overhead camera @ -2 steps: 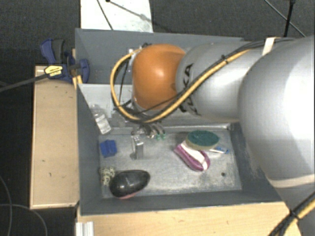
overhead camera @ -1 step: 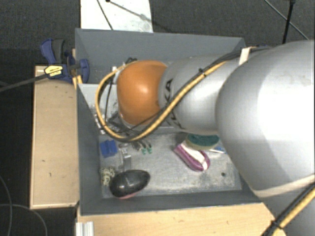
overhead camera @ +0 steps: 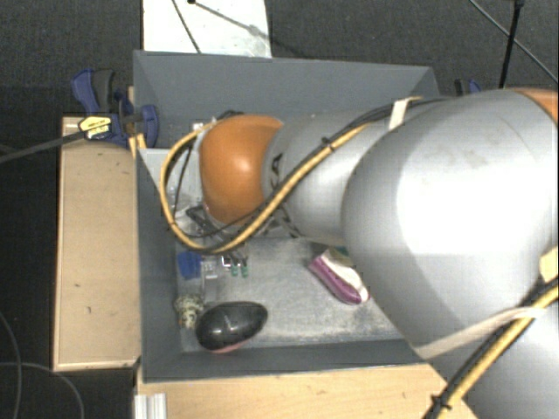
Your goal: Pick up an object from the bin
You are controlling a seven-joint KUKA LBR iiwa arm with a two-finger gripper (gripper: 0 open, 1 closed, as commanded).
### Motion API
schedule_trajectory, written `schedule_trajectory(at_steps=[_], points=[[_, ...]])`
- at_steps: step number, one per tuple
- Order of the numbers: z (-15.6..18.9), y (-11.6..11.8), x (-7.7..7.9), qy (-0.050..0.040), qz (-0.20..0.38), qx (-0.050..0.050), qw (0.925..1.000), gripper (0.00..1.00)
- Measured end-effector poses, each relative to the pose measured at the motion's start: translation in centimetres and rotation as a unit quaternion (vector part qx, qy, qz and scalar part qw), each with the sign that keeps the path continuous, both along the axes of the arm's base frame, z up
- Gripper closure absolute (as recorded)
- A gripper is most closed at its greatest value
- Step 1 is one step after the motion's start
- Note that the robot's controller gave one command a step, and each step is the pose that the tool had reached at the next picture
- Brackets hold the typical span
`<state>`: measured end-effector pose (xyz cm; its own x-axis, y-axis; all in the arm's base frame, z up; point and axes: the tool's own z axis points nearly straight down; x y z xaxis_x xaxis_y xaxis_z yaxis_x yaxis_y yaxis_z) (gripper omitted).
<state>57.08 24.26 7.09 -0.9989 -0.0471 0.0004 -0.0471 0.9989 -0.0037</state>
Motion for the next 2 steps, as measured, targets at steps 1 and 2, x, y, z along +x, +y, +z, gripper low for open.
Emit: schedule_trajectory(at_steps=[1, 2], points=[[0.1, 0.1, 0.0, -0.0014, 0.0, 0.002, 1.0, 1.0], [6.4, 0.4, -2.3, -0.0031, -0.008, 0.004, 1.0, 1.0]])
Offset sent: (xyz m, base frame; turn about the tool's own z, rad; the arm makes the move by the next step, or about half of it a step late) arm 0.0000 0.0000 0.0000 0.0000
